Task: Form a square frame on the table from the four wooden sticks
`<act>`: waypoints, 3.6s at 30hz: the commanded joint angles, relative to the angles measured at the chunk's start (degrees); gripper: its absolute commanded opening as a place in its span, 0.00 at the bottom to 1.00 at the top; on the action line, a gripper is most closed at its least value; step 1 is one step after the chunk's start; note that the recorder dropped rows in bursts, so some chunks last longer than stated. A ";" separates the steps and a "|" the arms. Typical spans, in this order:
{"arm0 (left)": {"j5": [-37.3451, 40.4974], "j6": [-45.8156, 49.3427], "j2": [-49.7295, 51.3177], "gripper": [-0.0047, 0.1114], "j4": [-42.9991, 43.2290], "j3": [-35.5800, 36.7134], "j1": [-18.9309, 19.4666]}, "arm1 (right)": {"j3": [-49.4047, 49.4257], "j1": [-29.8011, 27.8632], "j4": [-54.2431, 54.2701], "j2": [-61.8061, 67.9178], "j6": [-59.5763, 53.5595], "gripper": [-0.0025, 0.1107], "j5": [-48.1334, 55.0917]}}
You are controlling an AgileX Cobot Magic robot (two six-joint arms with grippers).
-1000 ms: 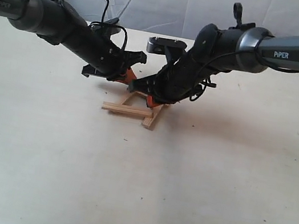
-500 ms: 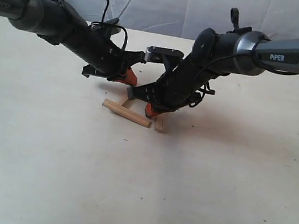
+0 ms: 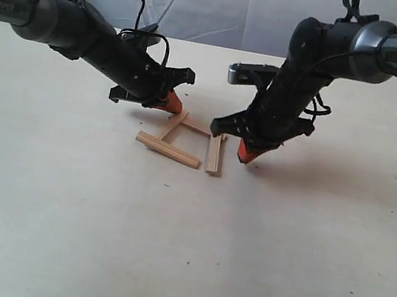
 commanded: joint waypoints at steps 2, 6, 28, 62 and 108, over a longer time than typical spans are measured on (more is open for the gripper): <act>1.81 -0.04 2.26 0.04 3.22 1.01 -0.14 | 0.20 1.56 0.38 2.30 0.53 0.01 1.96; 1.81 -0.04 2.26 0.04 3.22 1.01 -0.14 | 0.20 2.93 3.46 2.61 -0.96 0.01 0.97; 1.81 -0.04 2.26 0.04 3.22 1.01 -0.14 | 0.20 3.22 12.40 2.61 -3.98 0.01 -1.62; 12.42 -10.85 -18.72 0.04 24.26 10.78 5.86 | 0.10 3.22 5.99 2.52 -2.57 0.01 -1.53; -2.26 -14.86 -16.68 0.04 27.70 17.04 -0.75 | 0.10 3.22 9.33 2.52 -2.67 0.01 -1.83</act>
